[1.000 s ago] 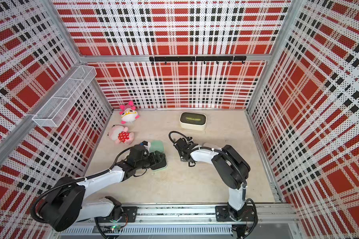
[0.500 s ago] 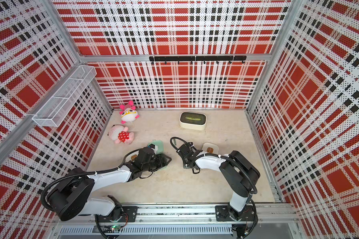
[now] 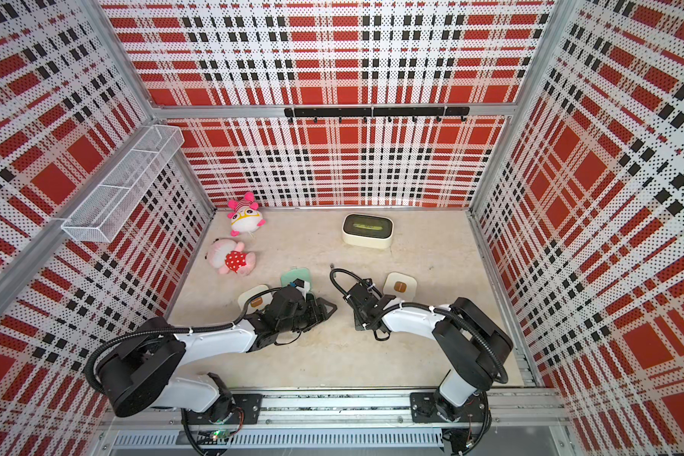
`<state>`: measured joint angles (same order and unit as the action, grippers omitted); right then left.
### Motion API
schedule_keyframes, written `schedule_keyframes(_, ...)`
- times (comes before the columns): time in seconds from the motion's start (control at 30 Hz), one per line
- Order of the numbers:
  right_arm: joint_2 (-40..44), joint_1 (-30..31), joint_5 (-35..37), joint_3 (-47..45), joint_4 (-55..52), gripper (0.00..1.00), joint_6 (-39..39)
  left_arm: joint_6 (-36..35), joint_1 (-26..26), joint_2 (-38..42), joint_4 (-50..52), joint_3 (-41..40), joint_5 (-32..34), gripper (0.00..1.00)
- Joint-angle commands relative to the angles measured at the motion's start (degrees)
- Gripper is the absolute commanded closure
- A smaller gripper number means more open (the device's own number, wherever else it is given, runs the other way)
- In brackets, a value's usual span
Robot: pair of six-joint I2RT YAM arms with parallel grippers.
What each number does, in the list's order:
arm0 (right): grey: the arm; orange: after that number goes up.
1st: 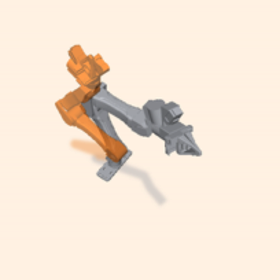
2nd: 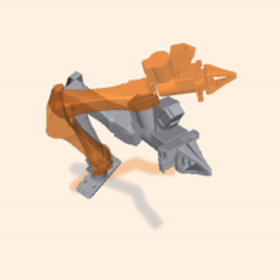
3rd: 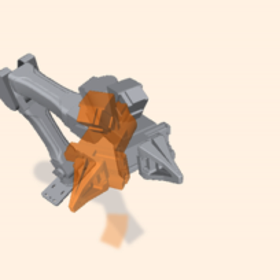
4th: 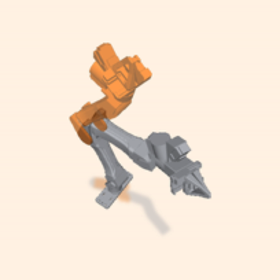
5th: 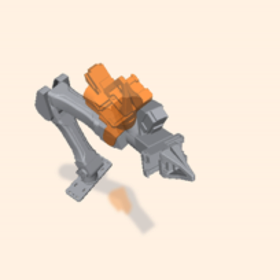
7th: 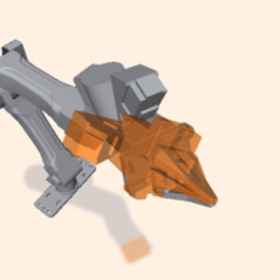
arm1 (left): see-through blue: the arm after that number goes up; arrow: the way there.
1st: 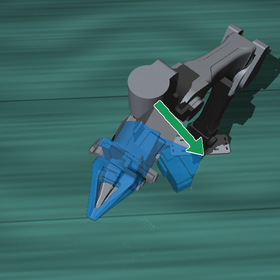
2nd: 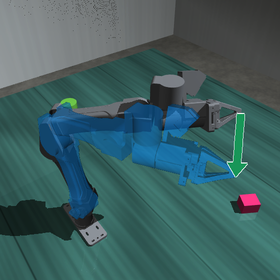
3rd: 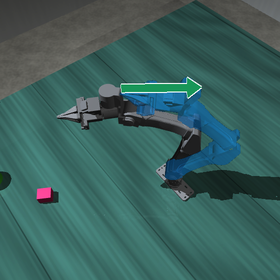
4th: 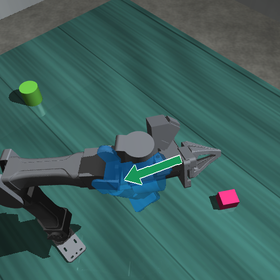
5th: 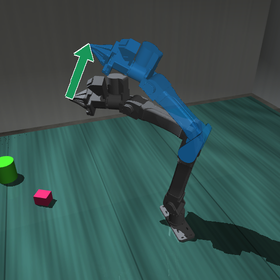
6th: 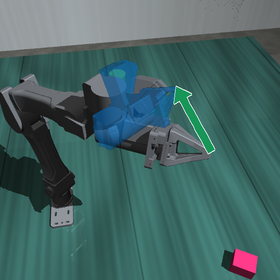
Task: Organize nail clipper sets
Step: Move the nail clipper to the center of the board, then move the storage box to the center of the board.
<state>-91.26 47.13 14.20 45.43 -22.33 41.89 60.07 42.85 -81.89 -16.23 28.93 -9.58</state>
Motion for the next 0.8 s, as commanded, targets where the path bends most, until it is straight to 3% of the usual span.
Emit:
schedule_keyframes(0.0, 1.43, 0.33, -1.65, -1.47, -0.31, 0.79, 0.04, -0.86, -0.33, 1.45, 1.99, 1.66, 2.69, 0.23)
schedule_keyframes(0.37, -0.46, 1.37, -2.06, 0.09, 0.16, 0.79, 0.12, -13.93, -10.34, 1.99, 15.61, 6.29, 4.34, 0.22)
schedule_keyframes(0.77, -2.20, 2.00, -2.01, 1.08, 0.80, 0.79, -0.22, -15.99, -10.20, -0.29, 16.90, 5.01, 3.65, 0.21)
